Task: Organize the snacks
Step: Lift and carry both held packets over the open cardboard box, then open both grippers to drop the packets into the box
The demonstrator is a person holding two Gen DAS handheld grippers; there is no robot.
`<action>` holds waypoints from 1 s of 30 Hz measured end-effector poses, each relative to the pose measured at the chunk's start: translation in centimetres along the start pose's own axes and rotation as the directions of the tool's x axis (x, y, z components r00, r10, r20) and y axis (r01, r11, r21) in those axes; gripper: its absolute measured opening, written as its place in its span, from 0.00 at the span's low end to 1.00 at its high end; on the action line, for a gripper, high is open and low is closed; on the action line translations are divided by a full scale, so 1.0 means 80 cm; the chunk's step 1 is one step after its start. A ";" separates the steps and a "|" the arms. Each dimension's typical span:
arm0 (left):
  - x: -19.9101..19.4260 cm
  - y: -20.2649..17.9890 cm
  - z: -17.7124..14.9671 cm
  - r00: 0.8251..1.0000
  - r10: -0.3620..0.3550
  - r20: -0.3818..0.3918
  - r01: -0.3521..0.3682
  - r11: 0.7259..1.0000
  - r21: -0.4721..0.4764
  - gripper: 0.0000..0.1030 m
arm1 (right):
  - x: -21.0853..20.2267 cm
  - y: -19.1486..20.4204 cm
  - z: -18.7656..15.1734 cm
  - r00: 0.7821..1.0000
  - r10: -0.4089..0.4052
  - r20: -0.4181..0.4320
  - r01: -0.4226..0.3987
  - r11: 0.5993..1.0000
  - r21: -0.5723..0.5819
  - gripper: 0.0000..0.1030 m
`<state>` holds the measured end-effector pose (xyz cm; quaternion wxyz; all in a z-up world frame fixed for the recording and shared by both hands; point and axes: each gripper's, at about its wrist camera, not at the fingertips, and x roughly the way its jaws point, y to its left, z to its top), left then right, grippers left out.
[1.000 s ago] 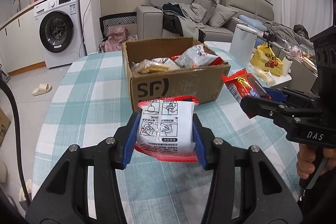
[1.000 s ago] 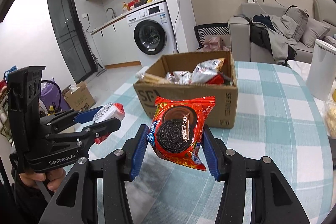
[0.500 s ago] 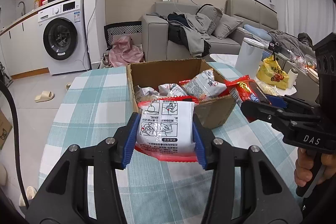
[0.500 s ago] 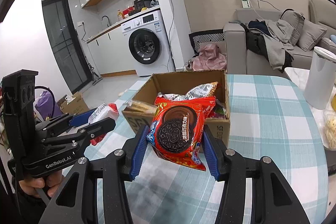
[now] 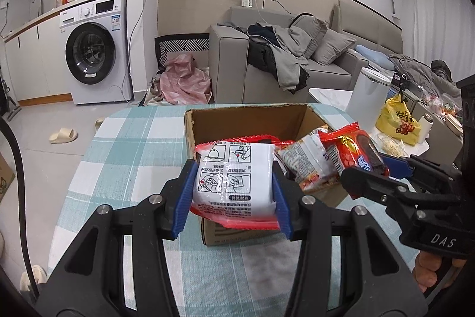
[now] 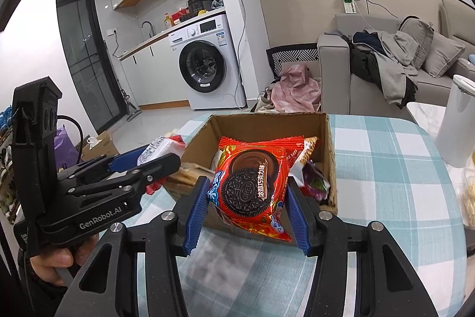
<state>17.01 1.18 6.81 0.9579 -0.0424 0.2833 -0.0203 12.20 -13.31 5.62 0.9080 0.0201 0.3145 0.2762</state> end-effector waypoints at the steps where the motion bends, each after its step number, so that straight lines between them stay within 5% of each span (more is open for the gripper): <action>1: 0.004 0.001 0.002 1.000 0.002 0.000 -0.002 1.000 0.001 0.44 | 0.003 0.000 0.002 1.000 -0.001 0.001 0.001 1.000 -0.001 0.50; 30: 0.099 -0.005 0.022 0.999 0.001 -0.038 -0.001 1.000 -0.001 0.44 | 0.069 -0.031 0.043 1.000 -0.017 -0.008 0.017 0.999 0.037 0.50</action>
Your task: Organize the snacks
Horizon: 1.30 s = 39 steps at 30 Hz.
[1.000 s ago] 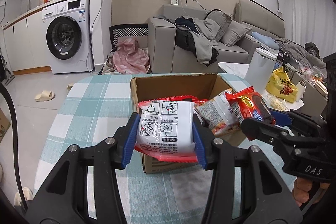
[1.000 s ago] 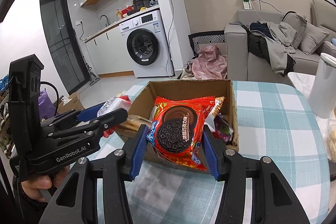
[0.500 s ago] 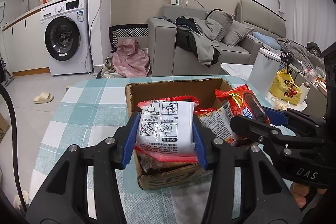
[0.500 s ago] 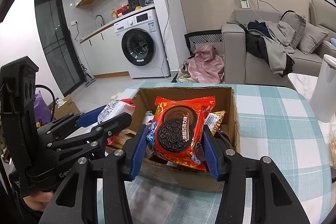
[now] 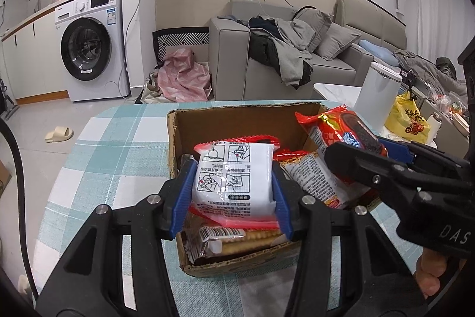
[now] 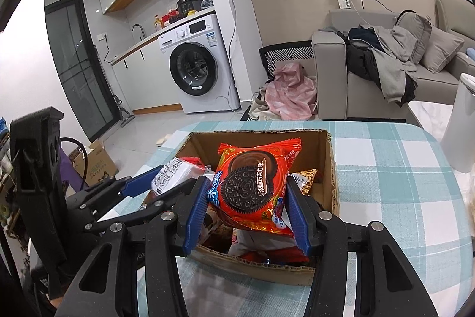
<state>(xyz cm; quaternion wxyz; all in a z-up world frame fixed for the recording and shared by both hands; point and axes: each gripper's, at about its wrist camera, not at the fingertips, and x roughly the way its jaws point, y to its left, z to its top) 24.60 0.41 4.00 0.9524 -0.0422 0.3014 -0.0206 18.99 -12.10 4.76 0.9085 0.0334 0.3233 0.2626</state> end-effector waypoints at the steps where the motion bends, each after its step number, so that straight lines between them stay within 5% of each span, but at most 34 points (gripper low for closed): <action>1: 0.001 0.000 0.000 1.000 0.000 0.000 0.000 1.000 0.000 0.44 | 0.002 0.000 0.001 1.000 -0.003 -0.001 0.003 1.000 -0.004 0.50; 6: 0.005 0.000 0.000 1.000 0.010 -0.011 -0.010 1.000 -0.003 0.54 | 0.011 0.001 0.005 1.000 -0.002 -0.010 0.002 1.000 0.002 0.53; 10: -0.010 0.005 -0.007 1.000 0.002 0.014 -0.002 1.000 -0.006 0.82 | 0.001 0.001 0.004 1.000 -0.014 0.014 0.015 1.000 -0.017 0.71; 15: -0.032 0.012 -0.015 0.999 0.017 0.036 -0.017 1.000 0.006 0.98 | -0.024 -0.006 -0.004 0.999 -0.004 0.045 0.004 1.000 -0.015 0.92; 17: -0.046 0.016 -0.021 0.998 0.020 0.059 -0.020 1.000 0.005 0.99 | -0.035 -0.011 -0.009 0.999 0.005 0.050 -0.005 1.000 -0.010 1.00; 39: -0.127 0.047 -0.124 0.992 0.018 0.122 -0.013 0.999 -0.043 0.99 | -0.102 -0.006 -0.111 0.987 0.016 0.161 -0.002 0.996 -0.091 1.00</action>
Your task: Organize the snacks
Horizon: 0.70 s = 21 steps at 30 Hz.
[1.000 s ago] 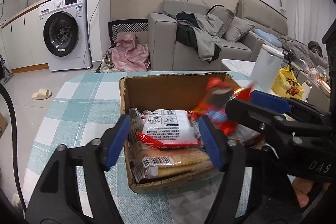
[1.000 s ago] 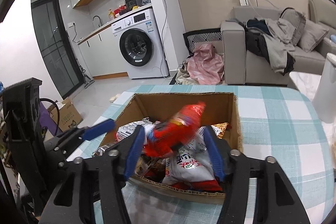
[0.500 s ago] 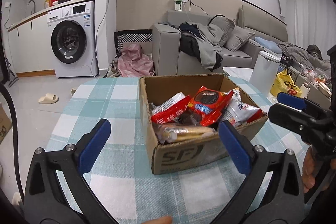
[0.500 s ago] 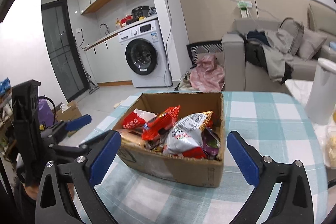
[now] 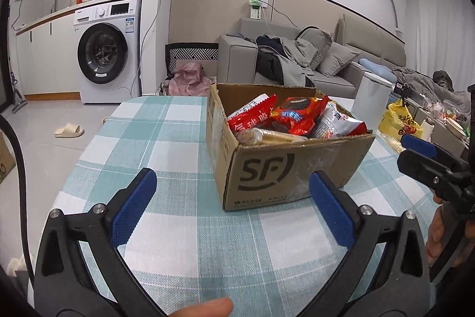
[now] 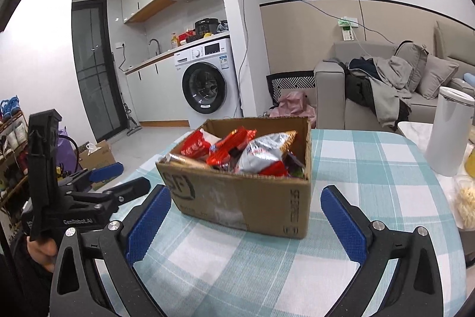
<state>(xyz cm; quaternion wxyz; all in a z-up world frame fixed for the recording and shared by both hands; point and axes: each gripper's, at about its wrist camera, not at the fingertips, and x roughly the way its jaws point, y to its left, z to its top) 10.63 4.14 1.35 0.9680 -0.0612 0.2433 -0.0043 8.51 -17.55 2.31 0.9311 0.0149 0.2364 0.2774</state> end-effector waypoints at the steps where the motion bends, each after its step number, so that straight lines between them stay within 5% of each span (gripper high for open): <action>1: -0.004 0.000 -0.006 1.000 0.002 0.008 -0.002 1.000 -0.001 0.99 | 0.000 0.000 -0.005 1.000 0.012 0.000 -0.012 1.000 -0.001 1.00; 21: -0.024 -0.015 -0.027 0.998 0.003 0.058 -0.004 1.000 0.019 0.99 | -0.022 -0.004 -0.037 0.993 -0.016 0.115 0.015 1.000 0.005 1.00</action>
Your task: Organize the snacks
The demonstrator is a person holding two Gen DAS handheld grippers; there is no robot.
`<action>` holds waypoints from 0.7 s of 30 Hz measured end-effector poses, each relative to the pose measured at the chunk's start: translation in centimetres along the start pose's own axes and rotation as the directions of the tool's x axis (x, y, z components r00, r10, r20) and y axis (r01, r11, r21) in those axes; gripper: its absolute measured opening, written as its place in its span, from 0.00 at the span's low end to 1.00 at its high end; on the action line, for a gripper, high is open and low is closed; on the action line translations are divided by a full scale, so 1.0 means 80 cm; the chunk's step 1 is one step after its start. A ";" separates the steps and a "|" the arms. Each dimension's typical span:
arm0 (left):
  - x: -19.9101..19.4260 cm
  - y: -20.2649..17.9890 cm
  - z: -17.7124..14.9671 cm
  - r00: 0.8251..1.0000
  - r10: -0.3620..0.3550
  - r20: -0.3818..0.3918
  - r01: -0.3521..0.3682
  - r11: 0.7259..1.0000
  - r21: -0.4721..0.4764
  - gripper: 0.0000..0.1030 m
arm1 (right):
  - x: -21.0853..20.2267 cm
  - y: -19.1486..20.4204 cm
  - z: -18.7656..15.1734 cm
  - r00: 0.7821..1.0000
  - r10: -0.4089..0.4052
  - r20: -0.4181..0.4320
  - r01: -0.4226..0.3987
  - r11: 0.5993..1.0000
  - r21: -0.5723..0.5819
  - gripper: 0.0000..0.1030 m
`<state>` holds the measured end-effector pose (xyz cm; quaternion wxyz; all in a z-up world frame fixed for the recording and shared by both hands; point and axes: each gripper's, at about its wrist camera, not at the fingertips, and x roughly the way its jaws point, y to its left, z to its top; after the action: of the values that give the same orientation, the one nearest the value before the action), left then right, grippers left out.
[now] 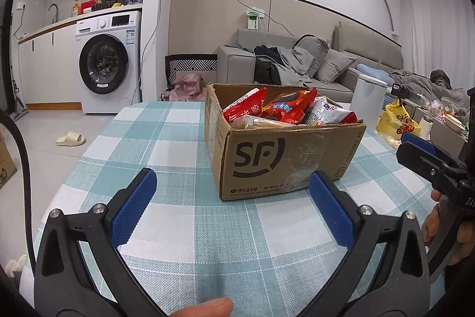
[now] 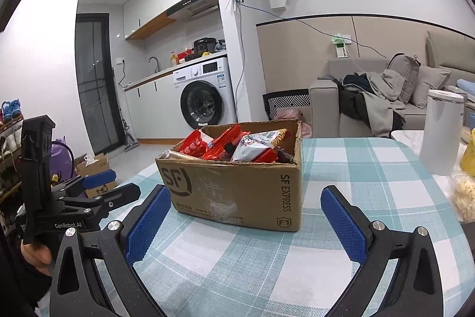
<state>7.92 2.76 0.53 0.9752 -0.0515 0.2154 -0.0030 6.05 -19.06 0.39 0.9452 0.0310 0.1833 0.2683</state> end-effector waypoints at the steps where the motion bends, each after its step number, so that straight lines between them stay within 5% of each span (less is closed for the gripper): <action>1: 0.000 0.000 0.001 1.000 0.003 -0.001 -0.003 1.000 -0.001 0.99 | -0.001 0.000 0.000 1.000 0.000 0.000 0.000 1.000 0.001 1.00; 21: 0.004 0.001 0.001 1.000 0.017 -0.009 -0.017 1.000 -0.003 0.99 | -0.002 0.003 -0.001 1.000 -0.013 0.001 0.013 1.000 -0.017 1.00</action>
<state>8.21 2.87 0.47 0.9741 -0.0513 0.2201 0.0053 5.78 -18.92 0.38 0.9472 0.0218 0.1808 0.2639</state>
